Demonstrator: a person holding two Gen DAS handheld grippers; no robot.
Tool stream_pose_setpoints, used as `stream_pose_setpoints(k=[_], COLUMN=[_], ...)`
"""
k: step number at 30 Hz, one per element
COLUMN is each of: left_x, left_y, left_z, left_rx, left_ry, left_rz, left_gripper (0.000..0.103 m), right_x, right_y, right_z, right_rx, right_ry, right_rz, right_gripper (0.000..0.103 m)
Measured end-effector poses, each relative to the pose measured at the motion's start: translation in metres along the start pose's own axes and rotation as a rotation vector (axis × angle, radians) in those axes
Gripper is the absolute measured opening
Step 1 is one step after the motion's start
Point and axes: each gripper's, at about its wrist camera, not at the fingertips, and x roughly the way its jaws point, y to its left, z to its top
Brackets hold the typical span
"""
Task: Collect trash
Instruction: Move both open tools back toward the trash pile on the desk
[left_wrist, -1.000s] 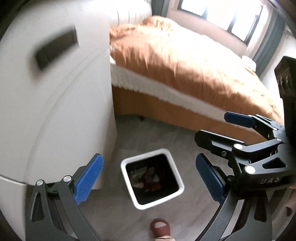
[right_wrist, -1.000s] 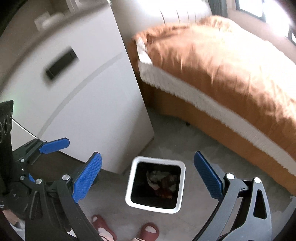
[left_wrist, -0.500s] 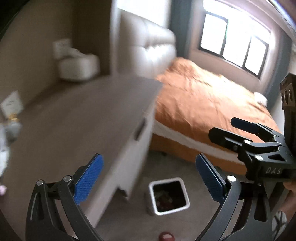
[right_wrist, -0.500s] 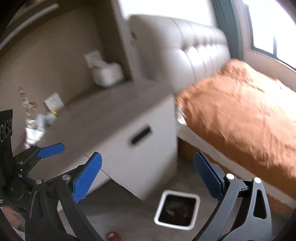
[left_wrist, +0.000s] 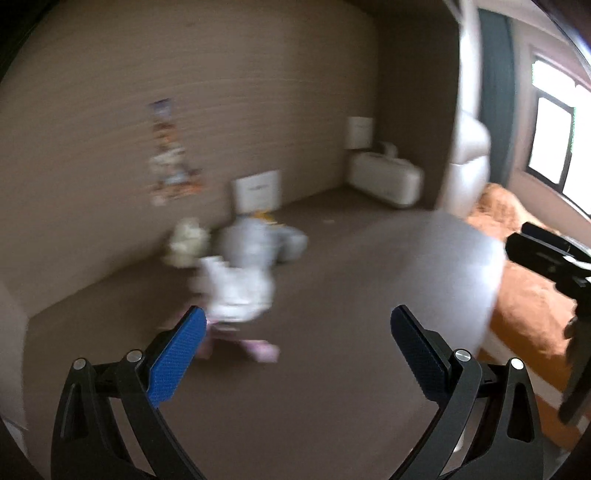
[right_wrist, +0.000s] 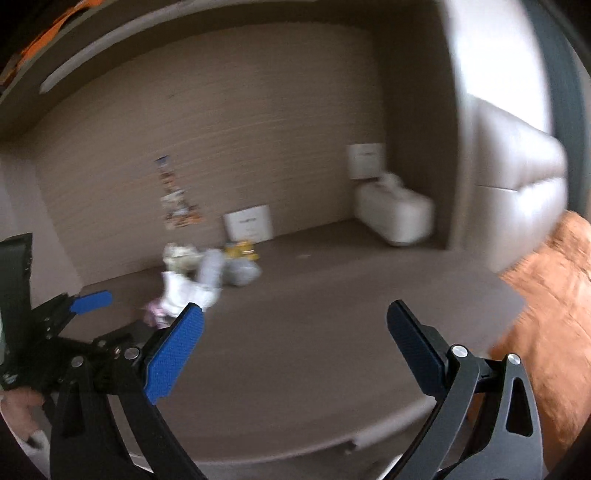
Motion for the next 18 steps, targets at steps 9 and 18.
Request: stream_pose_setpoints(k=[9,18], left_x=[0.046,0.106], left_y=[0.092,0.105], left_z=[-0.009,-0.018], left_rx=[0.061,0.181], left_ry=[0.095,0.217], left_rz=[-0.098,-0.293], left_gripper=[0.098,0.098], right_x=[0.087,0.166], right_y=[0.085,0.128], right_z=[0.014,0.015], right_rx=[-0.059,-0.053], right_ry=[0.103,0.195], right_rz=[0.090,0.111], right_gripper=[0.099,0.099])
